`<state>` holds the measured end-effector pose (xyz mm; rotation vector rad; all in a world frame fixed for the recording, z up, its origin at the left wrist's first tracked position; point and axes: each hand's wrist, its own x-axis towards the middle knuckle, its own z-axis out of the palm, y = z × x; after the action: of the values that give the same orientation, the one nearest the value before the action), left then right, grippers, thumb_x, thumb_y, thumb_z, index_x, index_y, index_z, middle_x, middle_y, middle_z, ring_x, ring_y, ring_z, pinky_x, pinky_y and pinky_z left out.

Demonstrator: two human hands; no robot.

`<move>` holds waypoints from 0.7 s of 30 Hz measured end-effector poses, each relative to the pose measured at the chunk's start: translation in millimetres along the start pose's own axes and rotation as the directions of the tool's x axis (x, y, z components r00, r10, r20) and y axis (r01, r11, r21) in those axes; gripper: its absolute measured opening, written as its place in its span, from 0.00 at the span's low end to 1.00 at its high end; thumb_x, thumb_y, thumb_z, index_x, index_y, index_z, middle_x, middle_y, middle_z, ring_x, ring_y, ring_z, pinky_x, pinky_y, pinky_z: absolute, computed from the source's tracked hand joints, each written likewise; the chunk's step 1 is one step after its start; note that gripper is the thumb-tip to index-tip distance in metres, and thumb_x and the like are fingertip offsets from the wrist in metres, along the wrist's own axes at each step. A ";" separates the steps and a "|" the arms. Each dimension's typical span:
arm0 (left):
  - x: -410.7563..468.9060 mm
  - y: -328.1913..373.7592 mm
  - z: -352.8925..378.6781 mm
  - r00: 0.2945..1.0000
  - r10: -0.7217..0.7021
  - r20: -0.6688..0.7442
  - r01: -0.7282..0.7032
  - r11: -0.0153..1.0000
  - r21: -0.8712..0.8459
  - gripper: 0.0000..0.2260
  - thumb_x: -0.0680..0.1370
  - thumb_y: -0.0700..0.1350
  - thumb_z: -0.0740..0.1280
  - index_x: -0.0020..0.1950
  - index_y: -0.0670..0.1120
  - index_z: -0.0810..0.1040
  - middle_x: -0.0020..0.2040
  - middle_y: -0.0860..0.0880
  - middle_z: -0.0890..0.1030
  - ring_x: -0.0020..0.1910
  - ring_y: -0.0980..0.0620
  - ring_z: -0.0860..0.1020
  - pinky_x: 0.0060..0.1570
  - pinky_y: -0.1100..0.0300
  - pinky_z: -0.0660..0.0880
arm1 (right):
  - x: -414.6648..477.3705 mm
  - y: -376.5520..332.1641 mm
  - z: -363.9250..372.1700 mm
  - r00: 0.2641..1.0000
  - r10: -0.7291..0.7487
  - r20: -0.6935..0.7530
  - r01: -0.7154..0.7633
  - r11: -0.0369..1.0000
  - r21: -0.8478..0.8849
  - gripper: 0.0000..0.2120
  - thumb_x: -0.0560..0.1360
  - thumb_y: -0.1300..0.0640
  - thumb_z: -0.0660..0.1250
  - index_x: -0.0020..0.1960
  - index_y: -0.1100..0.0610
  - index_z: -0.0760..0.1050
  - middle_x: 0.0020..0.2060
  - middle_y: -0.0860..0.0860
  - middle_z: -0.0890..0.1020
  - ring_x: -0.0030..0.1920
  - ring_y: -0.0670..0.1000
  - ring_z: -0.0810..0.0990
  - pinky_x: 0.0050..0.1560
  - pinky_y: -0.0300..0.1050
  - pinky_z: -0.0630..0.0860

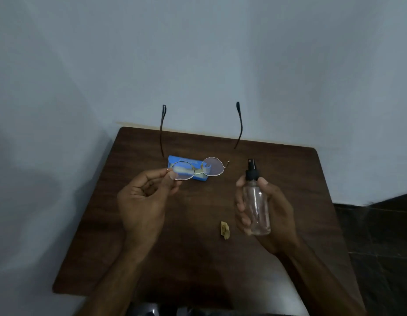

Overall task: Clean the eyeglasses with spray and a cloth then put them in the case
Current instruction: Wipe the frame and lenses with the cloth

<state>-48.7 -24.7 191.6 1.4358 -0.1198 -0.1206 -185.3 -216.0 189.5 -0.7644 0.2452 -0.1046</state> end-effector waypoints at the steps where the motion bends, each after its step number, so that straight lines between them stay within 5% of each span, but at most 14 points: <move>1: -1.1 2.0 -1.3 1.000 0.008 -0.001 -0.008 1.000 0.009 0.06 0.76 0.38 0.76 0.53 0.43 0.86 0.46 0.48 0.89 0.45 0.47 0.89 0.45 0.56 0.86 | -0.8 -2.9 7.2 1.000 0.007 0.023 -0.007 1.000 0.005 0.25 0.77 0.42 0.73 0.62 0.62 0.76 0.37 0.60 0.75 0.26 0.52 0.75 0.25 0.43 0.75; 3: -3.0 4.9 -3.4 1.000 0.024 -0.001 -0.024 0.999 0.029 0.07 0.76 0.39 0.76 0.54 0.42 0.86 0.46 0.49 0.89 0.45 0.48 0.89 0.45 0.56 0.86 | -2.0 -8.7 22.6 1.000 -0.013 0.020 0.014 0.998 -0.063 0.28 0.78 0.44 0.71 0.70 0.61 0.73 0.37 0.62 0.76 0.25 0.53 0.75 0.25 0.43 0.75; 6: -5.2 11.2 -8.2 0.998 0.045 -0.032 -0.043 0.998 0.043 0.09 0.75 0.40 0.77 0.54 0.43 0.87 0.46 0.49 0.89 0.45 0.48 0.89 0.44 0.58 0.85 | -2.3 -14.0 45.9 0.983 -0.169 -0.075 0.114 0.875 -0.471 0.21 0.83 0.51 0.64 0.76 0.49 0.71 0.41 0.64 0.81 0.25 0.56 0.76 0.27 0.44 0.74; 8: -5.5 14.6 -9.7 0.997 0.068 -0.044 -0.065 0.996 0.059 0.08 0.75 0.40 0.77 0.54 0.42 0.87 0.45 0.49 0.89 0.44 0.48 0.89 0.44 0.58 0.85 | -2.4 -15.0 59.2 0.947 -0.320 -0.042 0.180 0.633 -0.753 0.21 0.87 0.57 0.63 0.78 0.42 0.69 0.48 0.56 0.85 0.30 0.54 0.79 0.29 0.45 0.77; 10: -6.9 17.5 -12.1 0.994 0.103 -0.047 -0.098 0.990 0.100 0.08 0.76 0.39 0.77 0.55 0.42 0.87 0.45 0.50 0.89 0.43 0.51 0.88 0.44 0.62 0.84 | 1.2 -11.8 62.2 0.913 -0.404 0.056 0.184 0.286 -0.940 0.26 0.86 0.57 0.64 0.80 0.39 0.65 0.61 0.41 0.84 0.44 0.41 0.82 0.47 0.35 0.81; 12: -8.8 19.5 -14.7 0.991 0.123 -0.054 -0.117 0.988 0.105 0.07 0.76 0.38 0.77 0.54 0.42 0.87 0.44 0.50 0.89 0.43 0.52 0.88 0.43 0.64 0.83 | 7.0 -7.8 63.0 0.907 -0.410 0.096 0.113 0.018 -0.993 0.27 0.86 0.52 0.63 0.81 0.38 0.62 0.70 0.36 0.78 0.55 0.31 0.78 0.56 0.24 0.72; 15: -11.2 21.0 -18.8 0.982 0.179 -0.051 -0.169 0.971 0.167 0.08 0.76 0.39 0.77 0.55 0.46 0.87 0.45 0.53 0.89 0.44 0.55 0.88 0.45 0.63 0.84 | 11.6 -1.9 69.3 0.919 -0.384 0.095 0.019 -0.198 -0.980 0.26 0.84 0.48 0.61 0.80 0.36 0.60 0.70 0.39 0.76 0.57 0.39 0.79 0.50 0.33 0.76; 17: -11.5 20.9 -22.5 0.977 0.205 -0.052 -0.191 0.960 0.206 0.09 0.76 0.41 0.77 0.55 0.48 0.86 0.47 0.53 0.88 0.46 0.55 0.88 0.46 0.58 0.85 | 12.9 2.5 74.0 0.921 -0.380 0.084 -0.023 -0.269 -0.963 0.26 0.83 0.49 0.61 0.80 0.38 0.61 0.69 0.43 0.77 0.54 0.47 0.82 0.44 0.45 0.78; 21: -9.5 18.0 -29.2 0.970 0.239 -0.050 -0.222 0.949 0.225 0.10 0.77 0.41 0.77 0.57 0.44 0.87 0.49 0.50 0.89 0.49 0.52 0.88 0.48 0.48 0.86 | 15.8 7.4 75.2 0.917 -0.397 0.026 -0.097 -0.286 -0.953 0.25 0.83 0.48 0.59 0.80 0.42 0.62 0.70 0.47 0.77 0.57 0.51 0.82 0.43 0.44 0.73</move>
<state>-53.4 7.7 205.5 1.6316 -0.2436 0.1447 -150.7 -163.1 233.7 -2.6389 0.5677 -0.3126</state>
